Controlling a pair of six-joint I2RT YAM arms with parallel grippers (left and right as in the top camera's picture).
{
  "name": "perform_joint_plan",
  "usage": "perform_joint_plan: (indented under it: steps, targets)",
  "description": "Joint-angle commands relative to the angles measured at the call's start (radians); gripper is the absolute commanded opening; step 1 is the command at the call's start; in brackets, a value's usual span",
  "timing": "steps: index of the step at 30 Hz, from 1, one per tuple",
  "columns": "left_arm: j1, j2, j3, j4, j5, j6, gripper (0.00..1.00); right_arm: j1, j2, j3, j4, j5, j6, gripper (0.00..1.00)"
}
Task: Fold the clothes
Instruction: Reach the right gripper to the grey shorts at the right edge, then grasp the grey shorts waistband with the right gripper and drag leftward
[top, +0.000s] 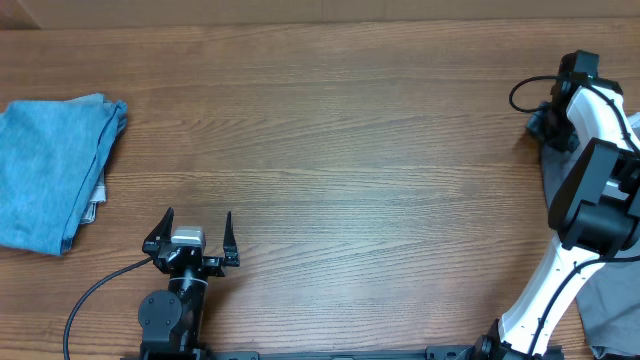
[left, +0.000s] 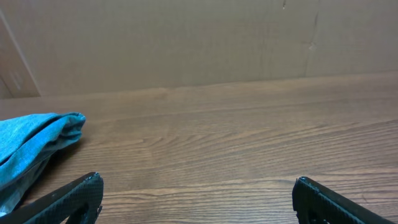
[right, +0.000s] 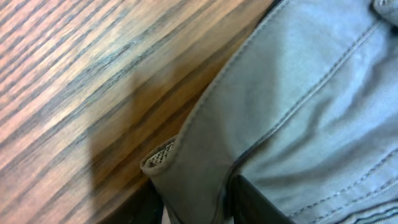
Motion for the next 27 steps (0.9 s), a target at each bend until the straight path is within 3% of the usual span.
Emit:
perform_joint_plan:
  steps: [1,6,18,27]
  targets:
    - [-0.003,-0.006,-0.005,0.001,-0.01,0.019,1.0,-0.009,0.013,-0.009,0.0,-0.003,0.002,0.07]
    - [-0.003,-0.006,-0.005,0.001,-0.01,0.019,1.0,-0.009,-0.01,0.054,-0.078,-0.003,0.002,0.04]
    - [-0.003,-0.006,-0.005,0.001,-0.01,0.019,1.0,-0.009,-0.245,0.476,-0.442,0.188,-0.005,0.04]
    - [-0.003,-0.006,-0.005,0.001,-0.01,0.019,1.0,0.156,-0.468,0.547,-0.37,-0.051,-0.138,0.04]
